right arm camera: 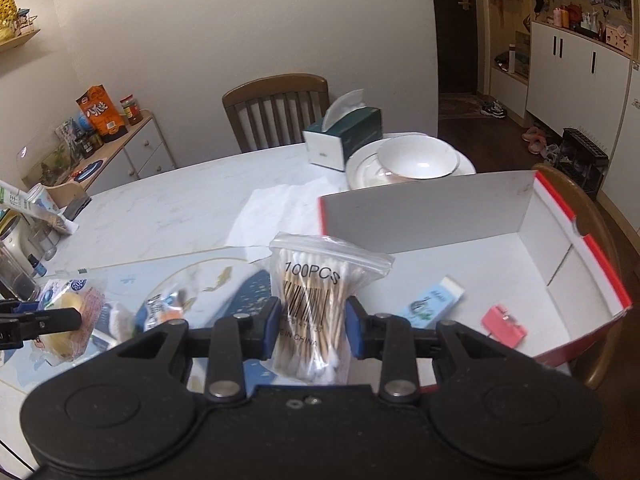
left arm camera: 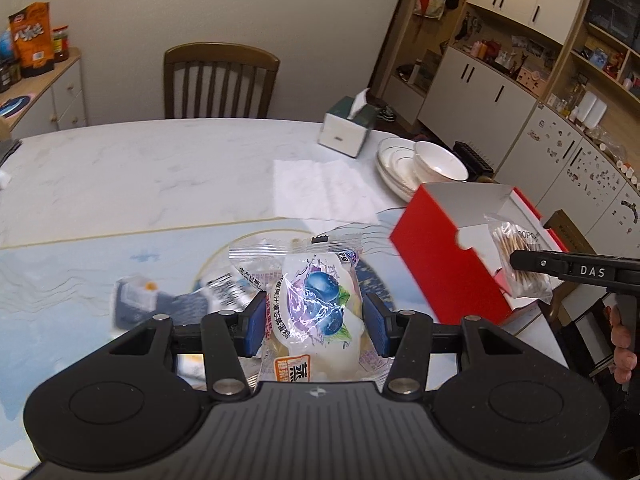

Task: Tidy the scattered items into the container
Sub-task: 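Carry the snack bag and cotton swab bag with both tools into the red box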

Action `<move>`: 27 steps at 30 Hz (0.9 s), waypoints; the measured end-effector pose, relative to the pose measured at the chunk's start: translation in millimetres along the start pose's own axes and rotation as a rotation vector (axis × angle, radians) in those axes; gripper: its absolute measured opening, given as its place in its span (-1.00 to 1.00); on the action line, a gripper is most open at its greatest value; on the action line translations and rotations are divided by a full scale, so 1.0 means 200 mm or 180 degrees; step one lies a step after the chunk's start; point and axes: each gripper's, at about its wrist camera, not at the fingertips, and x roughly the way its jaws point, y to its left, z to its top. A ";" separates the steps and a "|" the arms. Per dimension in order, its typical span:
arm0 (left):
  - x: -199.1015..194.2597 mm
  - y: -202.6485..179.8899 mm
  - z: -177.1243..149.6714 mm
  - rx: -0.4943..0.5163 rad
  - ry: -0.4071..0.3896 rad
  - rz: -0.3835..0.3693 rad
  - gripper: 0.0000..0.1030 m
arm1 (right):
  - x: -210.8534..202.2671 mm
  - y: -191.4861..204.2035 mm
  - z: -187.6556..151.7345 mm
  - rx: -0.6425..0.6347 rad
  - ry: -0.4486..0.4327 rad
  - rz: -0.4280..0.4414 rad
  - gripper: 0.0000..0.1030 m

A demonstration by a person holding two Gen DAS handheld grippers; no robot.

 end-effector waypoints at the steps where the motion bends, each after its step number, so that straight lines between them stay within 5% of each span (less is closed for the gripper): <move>1: 0.02 -0.03 0.01 0.0013 -0.0001 -0.0010 -0.04 | 0.00 -0.03 0.01 0.0007 -0.0001 -0.0006 -0.37; 27: 0.62 -0.88 0.30 0.0785 0.0164 -0.0503 -0.04 | 0.12 -0.69 0.09 0.0199 0.0016 -0.0457 -0.38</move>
